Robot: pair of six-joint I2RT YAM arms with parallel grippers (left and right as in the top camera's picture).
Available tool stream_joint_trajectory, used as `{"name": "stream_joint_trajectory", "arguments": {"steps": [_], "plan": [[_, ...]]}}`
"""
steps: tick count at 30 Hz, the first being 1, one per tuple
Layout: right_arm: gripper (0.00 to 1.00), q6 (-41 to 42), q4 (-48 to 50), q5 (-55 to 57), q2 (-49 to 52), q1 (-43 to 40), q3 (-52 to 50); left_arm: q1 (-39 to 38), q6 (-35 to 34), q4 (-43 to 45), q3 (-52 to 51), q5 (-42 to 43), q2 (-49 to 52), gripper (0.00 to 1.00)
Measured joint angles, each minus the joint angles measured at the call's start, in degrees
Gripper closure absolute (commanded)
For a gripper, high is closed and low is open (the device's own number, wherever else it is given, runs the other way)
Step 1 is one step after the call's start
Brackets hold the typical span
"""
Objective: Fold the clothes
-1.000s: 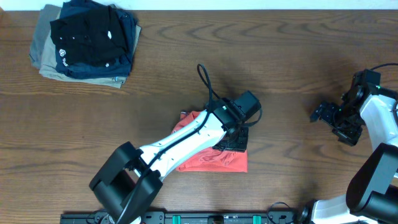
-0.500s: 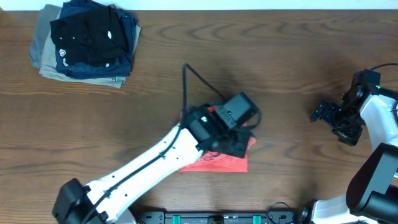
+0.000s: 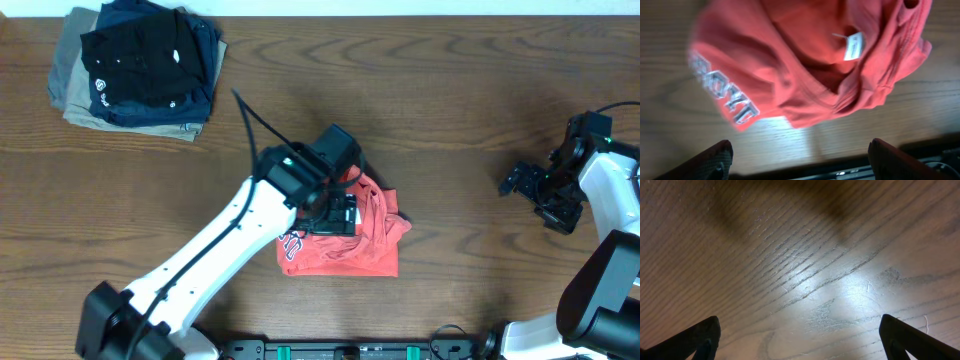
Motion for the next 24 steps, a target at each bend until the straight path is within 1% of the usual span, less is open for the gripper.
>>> {"name": "stream_joint_trajectory", "arguments": {"steps": [4,9,10,11,12,14,16,17,19,20,24], "plan": [[0.01,0.0,0.0,0.0,0.0,0.0,0.0,-1.3,0.2,4.1,-1.8,1.4,3.8,0.13],[0.01,0.0,0.0,0.0,0.0,0.0,0.0,-2.5,1.0,5.6,-2.0,2.2,9.2,0.14],[0.01,0.0,0.0,0.0,0.0,0.0,0.0,-2.8,1.2,5.9,-2.0,2.3,10.1,0.16],[0.01,0.0,0.0,0.0,0.0,0.0,0.0,-3.1,1.3,6.2,-2.1,2.4,10.8,0.20],[0.01,0.0,0.0,0.0,0.0,0.0,0.0,-3.5,1.3,6.6,-2.1,2.4,11.3,0.28],[0.01,0.0,0.0,0.0,0.0,0.0,0.0,-4.5,1.4,7.7,-2.3,2.6,12.2,0.45],[0.01,0.0,0.0,0.0,0.0,0.0,0.0,-5.4,1.8,9.3,-2.4,2.9,12.5,0.72],[0.01,0.0,0.0,0.0,0.0,0.0,0.0,-5.8,2.1,9.7,-2.4,2.7,12.6,0.77],[0.01,0.0,0.0,0.0,0.0,0.0,0.0,-6.6,2.4,10.5,-2.4,2.9,12.6,0.92],[0.01,0.0,0.0,0.0,0.0,0.0,0.0,-7.0,2.6,10.4,-2.4,2.9,12.6,0.94],[0.01,0.0,0.0,0.0,0.0,0.0,0.0,-8.2,3.0,9.9,-2.4,2.8,12.4,0.94]]}}
